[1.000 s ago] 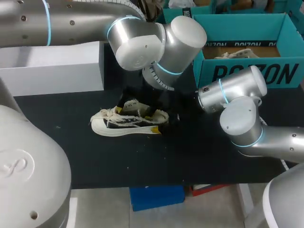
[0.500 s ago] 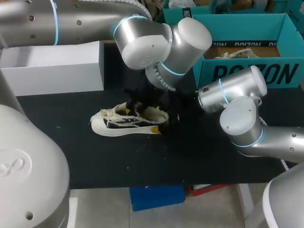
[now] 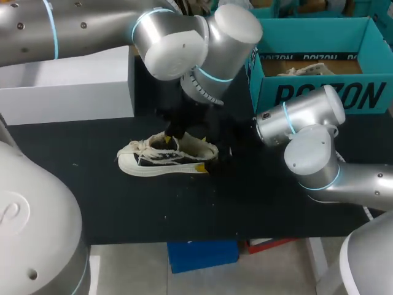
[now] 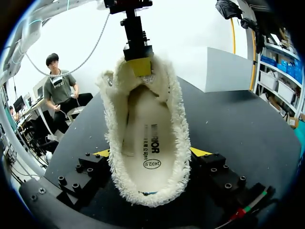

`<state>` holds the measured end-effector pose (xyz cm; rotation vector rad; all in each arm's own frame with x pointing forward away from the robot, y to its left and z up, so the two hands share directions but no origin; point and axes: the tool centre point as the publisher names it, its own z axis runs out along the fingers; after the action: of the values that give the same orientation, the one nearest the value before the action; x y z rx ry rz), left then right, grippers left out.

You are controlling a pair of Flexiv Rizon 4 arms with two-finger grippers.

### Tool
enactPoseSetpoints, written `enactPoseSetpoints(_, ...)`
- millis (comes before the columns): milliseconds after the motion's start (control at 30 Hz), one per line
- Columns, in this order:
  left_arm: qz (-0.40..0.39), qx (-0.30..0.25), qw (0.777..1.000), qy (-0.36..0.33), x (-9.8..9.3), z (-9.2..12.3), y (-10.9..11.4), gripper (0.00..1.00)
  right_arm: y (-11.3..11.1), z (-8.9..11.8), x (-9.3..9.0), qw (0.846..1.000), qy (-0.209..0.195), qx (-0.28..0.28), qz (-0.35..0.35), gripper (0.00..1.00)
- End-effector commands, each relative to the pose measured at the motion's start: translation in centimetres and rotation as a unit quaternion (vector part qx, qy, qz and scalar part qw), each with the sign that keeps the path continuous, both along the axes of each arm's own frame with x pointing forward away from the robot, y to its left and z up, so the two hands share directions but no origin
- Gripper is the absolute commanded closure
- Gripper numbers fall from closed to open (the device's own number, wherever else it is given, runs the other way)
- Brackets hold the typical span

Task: Take the shoe out of the shoebox, open the shoe tongue, remove and reinsert the insole, then place the shoe into the shoebox

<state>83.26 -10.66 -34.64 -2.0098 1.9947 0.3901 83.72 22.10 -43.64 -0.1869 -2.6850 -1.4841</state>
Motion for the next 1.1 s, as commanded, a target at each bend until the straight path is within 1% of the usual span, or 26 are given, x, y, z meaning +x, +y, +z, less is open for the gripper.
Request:
enactPoseSetpoints(33,0.009,-0.055,0.998,-0.002,0.2,1.0,1.2,1.0,0.1,-0.1,0.0,1.0,0.001,-0.001,0.0,1.0)
enactPoseSetpoints(167,0.02,-0.083,0.996,0.0,0.4,1.7,1.7,1.0,0.1,-0.1,0.0,1.0,0.001,-0.001,0.0,1.0)
enactPoseSetpoints(367,0.031,-0.12,0.992,-0.014,0.7,2.7,2.8,1.0,0.1,-0.1,0.0,1.0,0.001,-0.001,0.0,1.0)
enactPoseSetpoints(567,0.039,-0.156,0.987,-0.025,0.7,3.2,3.8,1.0,0.1,-0.1,0.0,1.0,0.001,-0.001,0.0,1.0)
enactPoseSetpoints(833,0.035,-0.185,0.982,-0.022,0.0,2.8,5.5,1.0,0.1,-0.1,0.0,1.0,0.001,-0.001,0.0,1.0)
enactPoseSetpoints(1100,0.035,-0.19,0.981,-0.021,-0.3,2.3,6.8,1.0,0.1,-0.1,0.0,1.0,0.001,-0.001,0.0,1.0)
